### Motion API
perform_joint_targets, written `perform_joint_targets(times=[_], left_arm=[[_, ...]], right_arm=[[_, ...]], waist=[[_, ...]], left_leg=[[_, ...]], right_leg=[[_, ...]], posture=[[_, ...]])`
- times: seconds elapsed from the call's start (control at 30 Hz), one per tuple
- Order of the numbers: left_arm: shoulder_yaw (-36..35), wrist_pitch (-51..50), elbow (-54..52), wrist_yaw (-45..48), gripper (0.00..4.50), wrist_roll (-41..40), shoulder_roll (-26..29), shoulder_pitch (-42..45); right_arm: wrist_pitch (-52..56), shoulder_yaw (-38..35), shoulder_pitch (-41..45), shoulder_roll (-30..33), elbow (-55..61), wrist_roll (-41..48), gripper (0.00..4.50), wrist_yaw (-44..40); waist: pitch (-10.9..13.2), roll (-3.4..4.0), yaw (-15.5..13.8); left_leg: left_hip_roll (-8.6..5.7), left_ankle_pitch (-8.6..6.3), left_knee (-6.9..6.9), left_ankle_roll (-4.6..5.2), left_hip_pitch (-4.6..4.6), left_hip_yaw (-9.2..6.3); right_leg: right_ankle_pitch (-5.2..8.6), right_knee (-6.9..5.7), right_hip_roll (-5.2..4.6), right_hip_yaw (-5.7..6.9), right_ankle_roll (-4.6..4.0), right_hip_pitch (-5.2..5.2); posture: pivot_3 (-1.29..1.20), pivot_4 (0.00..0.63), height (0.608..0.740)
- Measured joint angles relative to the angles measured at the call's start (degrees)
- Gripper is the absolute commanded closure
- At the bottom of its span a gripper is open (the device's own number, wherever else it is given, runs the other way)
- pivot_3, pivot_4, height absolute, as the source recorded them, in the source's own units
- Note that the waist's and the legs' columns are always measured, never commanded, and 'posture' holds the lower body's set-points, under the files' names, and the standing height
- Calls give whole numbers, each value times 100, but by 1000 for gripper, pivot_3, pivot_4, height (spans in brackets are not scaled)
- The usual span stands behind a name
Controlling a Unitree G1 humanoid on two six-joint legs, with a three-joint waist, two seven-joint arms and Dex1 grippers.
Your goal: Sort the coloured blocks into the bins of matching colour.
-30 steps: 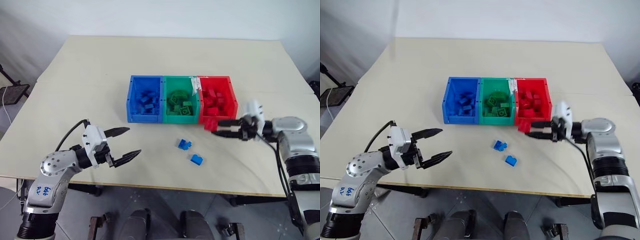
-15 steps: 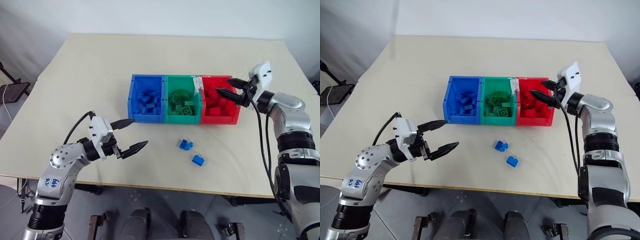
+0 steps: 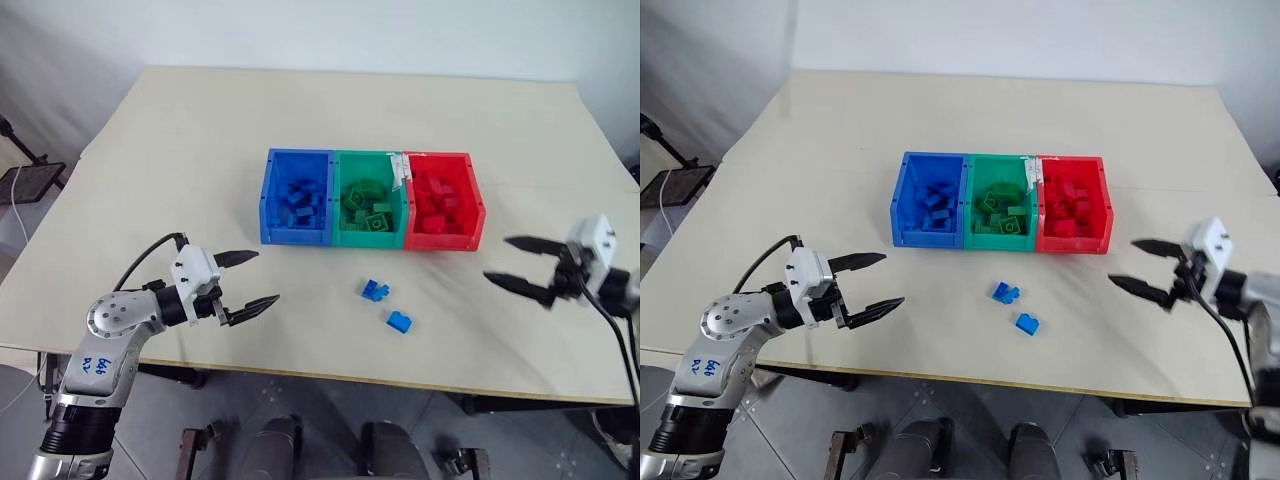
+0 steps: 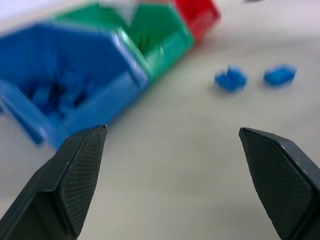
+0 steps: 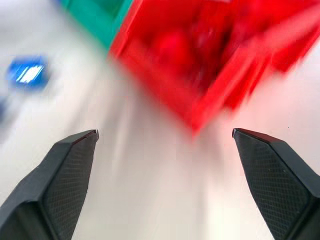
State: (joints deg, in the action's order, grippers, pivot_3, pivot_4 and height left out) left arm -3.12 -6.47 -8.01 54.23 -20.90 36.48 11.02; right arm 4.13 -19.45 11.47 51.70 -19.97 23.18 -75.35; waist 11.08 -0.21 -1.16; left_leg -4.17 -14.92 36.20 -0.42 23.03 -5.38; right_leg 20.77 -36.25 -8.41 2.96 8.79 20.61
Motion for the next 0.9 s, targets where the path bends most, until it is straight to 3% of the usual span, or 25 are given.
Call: perform_joint_targets(times=[0.17,0.33,0.6,0.87,0.9], left_arm=[[331,224,272,369,0,54,-95,275],[436,293,446,553,0,52,-230,563],[26,192,392,622,0,-196,-117,44],[-576,7,-153,488,0,-418,77,-922],[-582,-56,-273,469,0,-437,109,-955]], right_arm=[[-383,-467,-1167,49,400,6,9,-80],[-403,-263,-1281,-70,1139,85,9,-55],[1018,1110,-813,-321,2895,483,9,309],[1014,2206,-412,-967,2613,-316,9,884],[958,2255,-333,-1013,2554,-391,186,952]], waist=[[0,0,24],[0,0,92],[0,-1,105],[0,-4,13],[0,-4,8]], left_leg=[[3,3,4,4,-14,10],[7,4,4,4,-29,10],[7,3,4,3,-30,-6],[-1,3,8,3,-27,-16],[-1,3,9,3,-27,-16]], right_leg=[[-2,-4,0,-12,-3,-5],[-3,-24,0,-15,-2,-10],[-3,-25,-1,-14,-2,-10],[-3,-18,-7,-16,-2,-14],[-4,-17,-6,-16,-3,-14]], posture=[[0,150,740],[0,150,740],[0,150,740],[0,150,740],[0,150,740]])
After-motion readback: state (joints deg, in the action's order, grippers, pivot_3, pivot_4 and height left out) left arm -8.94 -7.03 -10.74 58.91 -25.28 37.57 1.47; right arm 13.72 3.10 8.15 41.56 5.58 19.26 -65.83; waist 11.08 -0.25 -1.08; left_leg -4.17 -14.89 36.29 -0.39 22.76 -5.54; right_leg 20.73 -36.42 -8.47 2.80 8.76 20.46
